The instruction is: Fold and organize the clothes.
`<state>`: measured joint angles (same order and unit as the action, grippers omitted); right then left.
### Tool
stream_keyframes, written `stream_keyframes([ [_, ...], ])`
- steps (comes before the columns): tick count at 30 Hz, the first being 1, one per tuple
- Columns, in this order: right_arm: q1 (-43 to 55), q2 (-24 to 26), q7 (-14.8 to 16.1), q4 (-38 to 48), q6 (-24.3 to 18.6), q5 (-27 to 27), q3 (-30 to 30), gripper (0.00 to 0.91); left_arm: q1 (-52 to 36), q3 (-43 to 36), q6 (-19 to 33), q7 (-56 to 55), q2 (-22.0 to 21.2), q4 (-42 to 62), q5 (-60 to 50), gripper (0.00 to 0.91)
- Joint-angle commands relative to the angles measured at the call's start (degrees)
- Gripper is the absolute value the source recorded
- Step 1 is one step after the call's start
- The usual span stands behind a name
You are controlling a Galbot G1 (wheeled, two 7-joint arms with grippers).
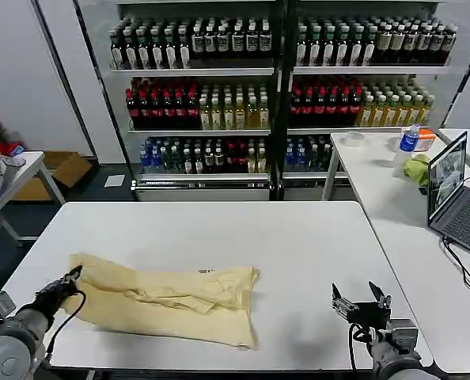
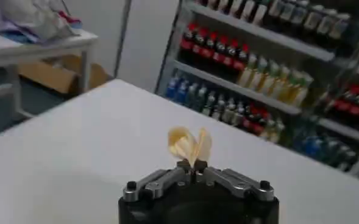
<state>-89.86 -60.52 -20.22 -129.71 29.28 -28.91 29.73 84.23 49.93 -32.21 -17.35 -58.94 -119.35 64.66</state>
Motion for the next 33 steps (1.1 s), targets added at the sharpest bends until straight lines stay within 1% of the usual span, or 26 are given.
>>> stream_keyframes([
  [1,0.1,0.1,0.0,0.0,0.0,0.0,-0.1,0.907,-1.5,-7.0,-0.8,-0.1,-5.6,-7.0,19.7,0.01],
  [5,0.2,0.4,0.1,0.0,0.0,0.0,-0.3,0.907,-2.2,-11.7,-0.5,0.1,-8.8,-8.0,21.3,0.01],
  [10,0.3,1.0,0.2,0.1,0.0,-0.1,-0.3,0.907,-4.2,-16.2,0.4,-0.3,-11.7,-7.1,20.8,0.01],
  [16,0.8,1.2,0.2,0.4,-0.1,-0.2,-0.8,0.907,-4.8,-20.3,1.3,-1.1,-13.7,-5.2,18.7,0.01],
  [21,1.5,1.7,0.2,0.9,-0.1,-0.5,-1.3,0.907,-7.1,-23.6,1.6,-2.1,-15.9,-5.0,16.4,0.01],
  [29,2.4,2.3,0.2,1.6,-0.1,-1.1,-1.5,0.907,-9.6,-29.9,1.9,-2.4,-17.7,-3.9,12.1,0.01],
  [33,2.5,2.6,0.3,1.9,-0.2,-1.4,-1.3,0.907,-11.1,-31.9,2.1,-2.6,-18.4,-1.7,9.5,0.01],
])
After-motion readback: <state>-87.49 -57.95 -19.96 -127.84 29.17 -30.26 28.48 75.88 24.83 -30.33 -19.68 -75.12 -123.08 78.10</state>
